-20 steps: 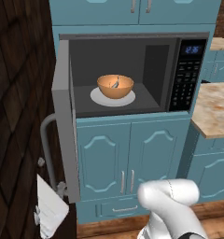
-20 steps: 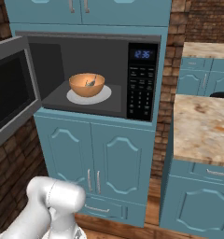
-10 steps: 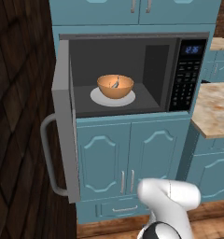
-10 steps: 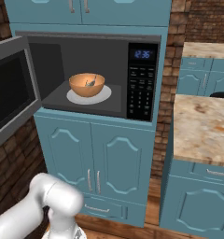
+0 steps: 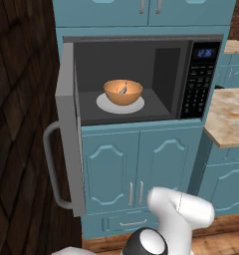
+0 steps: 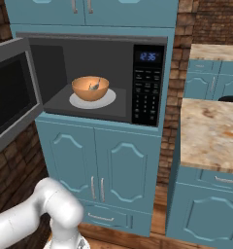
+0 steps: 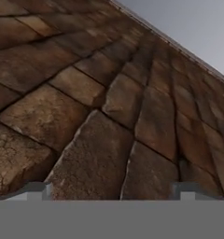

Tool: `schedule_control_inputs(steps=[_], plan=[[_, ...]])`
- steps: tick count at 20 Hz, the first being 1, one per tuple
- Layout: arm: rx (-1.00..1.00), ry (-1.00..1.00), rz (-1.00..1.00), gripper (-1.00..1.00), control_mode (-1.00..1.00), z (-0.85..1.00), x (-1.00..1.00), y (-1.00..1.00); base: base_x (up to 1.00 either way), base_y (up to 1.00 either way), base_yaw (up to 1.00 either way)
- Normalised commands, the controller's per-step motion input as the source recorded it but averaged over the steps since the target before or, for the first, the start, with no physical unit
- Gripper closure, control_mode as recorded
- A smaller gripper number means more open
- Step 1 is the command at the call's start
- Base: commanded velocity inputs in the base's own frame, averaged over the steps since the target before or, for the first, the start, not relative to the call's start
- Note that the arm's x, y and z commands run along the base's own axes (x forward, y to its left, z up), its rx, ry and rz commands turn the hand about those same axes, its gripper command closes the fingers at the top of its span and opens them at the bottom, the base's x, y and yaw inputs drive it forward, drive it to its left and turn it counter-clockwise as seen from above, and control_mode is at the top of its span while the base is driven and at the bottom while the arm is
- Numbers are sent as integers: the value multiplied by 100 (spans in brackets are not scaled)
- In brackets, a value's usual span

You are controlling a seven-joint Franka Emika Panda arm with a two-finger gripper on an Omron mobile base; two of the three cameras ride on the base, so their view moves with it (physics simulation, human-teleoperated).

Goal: Place the bowl containing the mushroom and fish in the microwave. Close the microwave door and press the start button to microwave the meal.

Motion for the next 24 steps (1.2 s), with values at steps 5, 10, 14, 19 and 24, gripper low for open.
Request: schedule_control_inputs(steps=[5,10,14,19,24], plan=[[0,0,-23,-100,-100,0,12,-75,0,0,0],[0,-11,-8,-100,-100,1,-27,-100,0,0,0],[0,-17,0,-100,-100,0,-59,-100,0,0,0],[6,-5,0,-100,-100,15,-19,-100,0,0,0],[13,0,0,-100,-100,22,18,-100,0,0,0]])
